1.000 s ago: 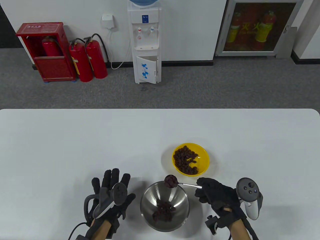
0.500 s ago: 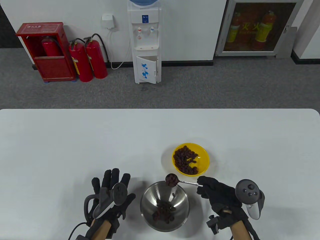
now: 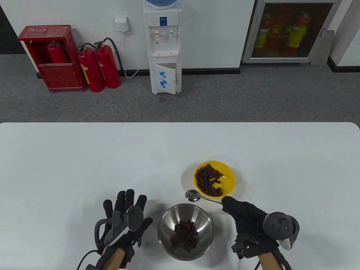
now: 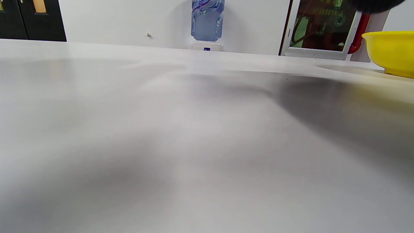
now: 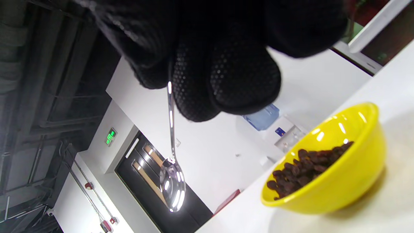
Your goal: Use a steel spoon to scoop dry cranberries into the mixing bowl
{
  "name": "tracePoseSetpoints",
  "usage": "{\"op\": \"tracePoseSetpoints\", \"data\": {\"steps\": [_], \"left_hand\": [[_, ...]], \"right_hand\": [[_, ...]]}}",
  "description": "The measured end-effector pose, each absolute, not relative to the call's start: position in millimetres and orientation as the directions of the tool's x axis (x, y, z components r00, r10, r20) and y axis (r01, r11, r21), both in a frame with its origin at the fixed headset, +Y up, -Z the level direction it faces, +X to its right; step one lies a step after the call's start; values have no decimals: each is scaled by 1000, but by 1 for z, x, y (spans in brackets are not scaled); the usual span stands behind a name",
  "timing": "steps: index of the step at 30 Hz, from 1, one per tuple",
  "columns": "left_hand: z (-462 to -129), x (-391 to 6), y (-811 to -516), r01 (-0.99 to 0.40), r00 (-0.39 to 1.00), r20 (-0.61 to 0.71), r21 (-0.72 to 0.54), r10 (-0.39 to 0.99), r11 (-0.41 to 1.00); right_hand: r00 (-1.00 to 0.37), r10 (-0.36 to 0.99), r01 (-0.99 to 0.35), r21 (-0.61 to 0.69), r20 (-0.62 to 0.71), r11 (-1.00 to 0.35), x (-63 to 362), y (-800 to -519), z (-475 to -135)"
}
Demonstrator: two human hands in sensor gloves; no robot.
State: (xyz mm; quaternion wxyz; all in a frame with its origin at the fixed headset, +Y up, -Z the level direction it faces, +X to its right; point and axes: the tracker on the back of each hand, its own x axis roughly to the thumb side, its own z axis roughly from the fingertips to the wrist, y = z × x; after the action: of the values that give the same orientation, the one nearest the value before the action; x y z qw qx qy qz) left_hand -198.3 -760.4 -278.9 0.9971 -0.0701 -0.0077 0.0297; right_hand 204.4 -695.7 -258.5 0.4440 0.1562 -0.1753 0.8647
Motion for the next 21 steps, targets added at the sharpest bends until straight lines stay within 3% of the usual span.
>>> {"op": "tracePoseSetpoints", "data": {"steps": [10, 15, 21], "left_hand": [[-279, -198, -760, -60, 998, 13, -139, 63, 988], [-279, -198, -761, -67, 997, 16, -143, 70, 987], [-279, -198, -761, -74, 997, 14, -144, 77, 987]], "right_hand": [[-556, 737, -826, -157, 386, -541, 203, -702, -261], [-690, 678, -715, -383, 255, -584, 206, -705, -262], [-831, 537, -527, -515, 145, -676, 201, -693, -277]]}}
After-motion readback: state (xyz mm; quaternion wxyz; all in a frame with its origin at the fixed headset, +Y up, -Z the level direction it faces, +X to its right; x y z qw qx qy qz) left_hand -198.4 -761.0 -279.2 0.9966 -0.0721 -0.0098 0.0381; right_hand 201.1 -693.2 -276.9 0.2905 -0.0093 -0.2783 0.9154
